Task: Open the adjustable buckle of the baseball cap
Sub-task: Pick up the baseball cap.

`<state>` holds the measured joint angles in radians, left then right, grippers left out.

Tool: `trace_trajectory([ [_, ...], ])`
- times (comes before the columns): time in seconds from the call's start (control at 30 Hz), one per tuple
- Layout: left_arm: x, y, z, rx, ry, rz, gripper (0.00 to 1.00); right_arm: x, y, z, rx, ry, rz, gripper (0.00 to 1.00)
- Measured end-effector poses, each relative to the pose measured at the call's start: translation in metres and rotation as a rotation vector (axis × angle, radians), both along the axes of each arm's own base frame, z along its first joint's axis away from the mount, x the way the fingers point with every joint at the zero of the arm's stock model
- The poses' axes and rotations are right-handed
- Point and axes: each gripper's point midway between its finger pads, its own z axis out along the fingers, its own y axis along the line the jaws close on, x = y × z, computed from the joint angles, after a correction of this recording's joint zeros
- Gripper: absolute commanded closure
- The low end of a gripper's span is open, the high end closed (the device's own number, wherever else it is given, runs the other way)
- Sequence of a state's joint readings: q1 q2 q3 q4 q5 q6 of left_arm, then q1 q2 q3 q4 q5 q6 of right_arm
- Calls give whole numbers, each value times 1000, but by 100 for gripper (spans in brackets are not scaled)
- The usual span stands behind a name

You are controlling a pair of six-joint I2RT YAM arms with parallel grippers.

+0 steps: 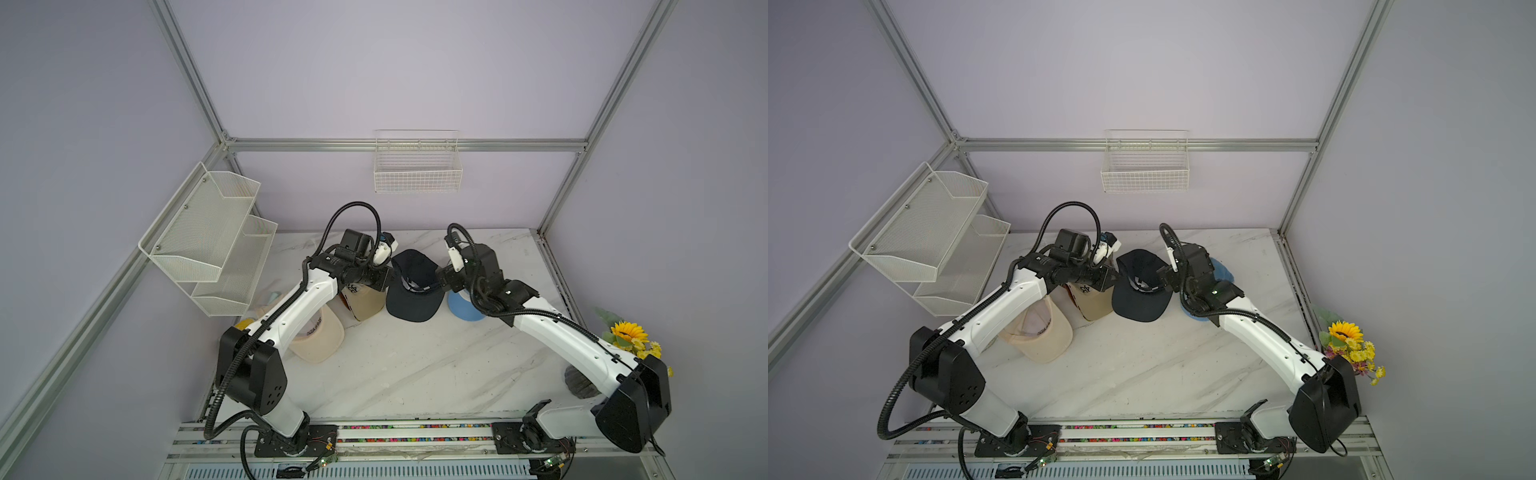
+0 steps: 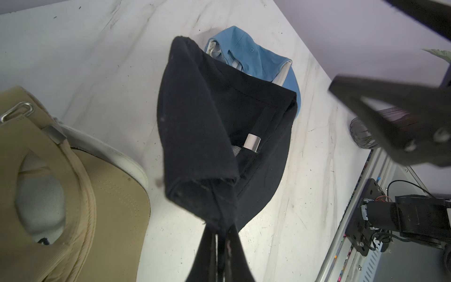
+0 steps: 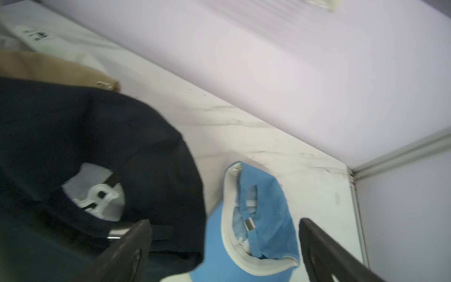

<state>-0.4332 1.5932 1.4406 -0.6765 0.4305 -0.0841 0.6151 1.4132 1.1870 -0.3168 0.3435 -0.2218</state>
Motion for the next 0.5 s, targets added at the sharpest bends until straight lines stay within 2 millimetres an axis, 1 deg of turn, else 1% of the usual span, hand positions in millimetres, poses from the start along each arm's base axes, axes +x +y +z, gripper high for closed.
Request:
trace_trajectory([
  [0.07, -2, 1, 0, 2, 6, -1, 100, -7, 24, -13, -26, 32, 82, 3],
  [0.1, -3, 1, 0, 4, 10, -1, 100, -10, 31, -19, -35, 46, 111, 3],
  [0.17, -5, 2, -2, 10, 22, -1, 100, -13, 38, -25, -49, 61, 149, 3],
  [0.23, -7, 3, -4, 14, 31, -2, 100, -14, 41, -25, -51, 65, 171, 5],
  [0.4, -10, 4, -6, 23, 47, -2, 100, -18, 55, -17, -19, 70, 247, 7],
  [0.5, -10, 5, -4, 24, 51, -3, 100, -22, 61, -18, -4, 83, 284, 7],
])
